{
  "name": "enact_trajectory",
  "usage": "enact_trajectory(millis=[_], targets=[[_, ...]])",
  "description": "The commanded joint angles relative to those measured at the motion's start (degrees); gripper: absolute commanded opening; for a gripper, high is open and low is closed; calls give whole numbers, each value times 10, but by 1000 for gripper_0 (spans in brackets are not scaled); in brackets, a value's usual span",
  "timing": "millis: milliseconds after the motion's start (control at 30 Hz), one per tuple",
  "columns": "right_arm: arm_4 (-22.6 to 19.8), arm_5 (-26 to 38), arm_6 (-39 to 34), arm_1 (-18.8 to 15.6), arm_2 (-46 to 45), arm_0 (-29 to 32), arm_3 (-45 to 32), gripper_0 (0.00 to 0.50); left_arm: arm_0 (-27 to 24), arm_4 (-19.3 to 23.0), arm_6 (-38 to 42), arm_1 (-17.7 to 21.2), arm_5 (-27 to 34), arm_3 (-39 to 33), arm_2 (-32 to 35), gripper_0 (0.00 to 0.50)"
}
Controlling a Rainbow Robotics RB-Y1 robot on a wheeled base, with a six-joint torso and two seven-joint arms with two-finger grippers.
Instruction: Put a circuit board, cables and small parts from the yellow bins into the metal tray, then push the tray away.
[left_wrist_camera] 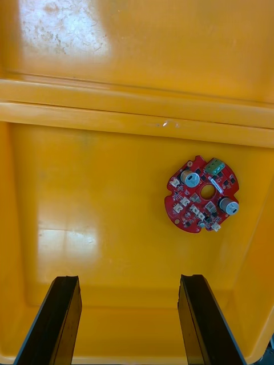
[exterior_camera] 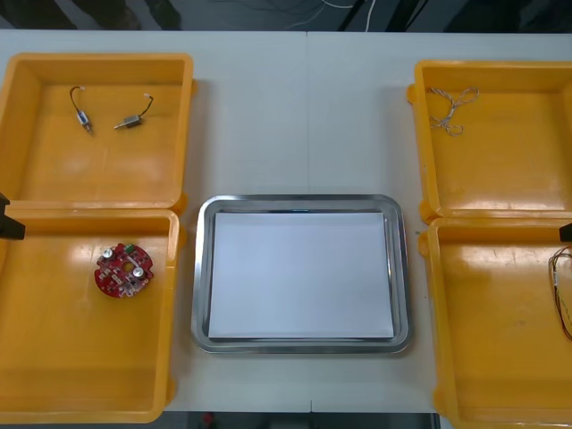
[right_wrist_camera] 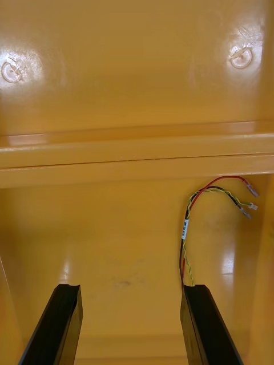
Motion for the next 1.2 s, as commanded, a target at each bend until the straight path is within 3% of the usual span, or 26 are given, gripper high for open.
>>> enact_trajectory(millis=[33,1200], targets=[[-4,1,-11,-21,-1,8,-4,500,8,4,-34,25,-5,-13,14,500],[-4,1,-11,-21,-1,8,-4,500,8,4,-34,25,-5,-13,14,500]])
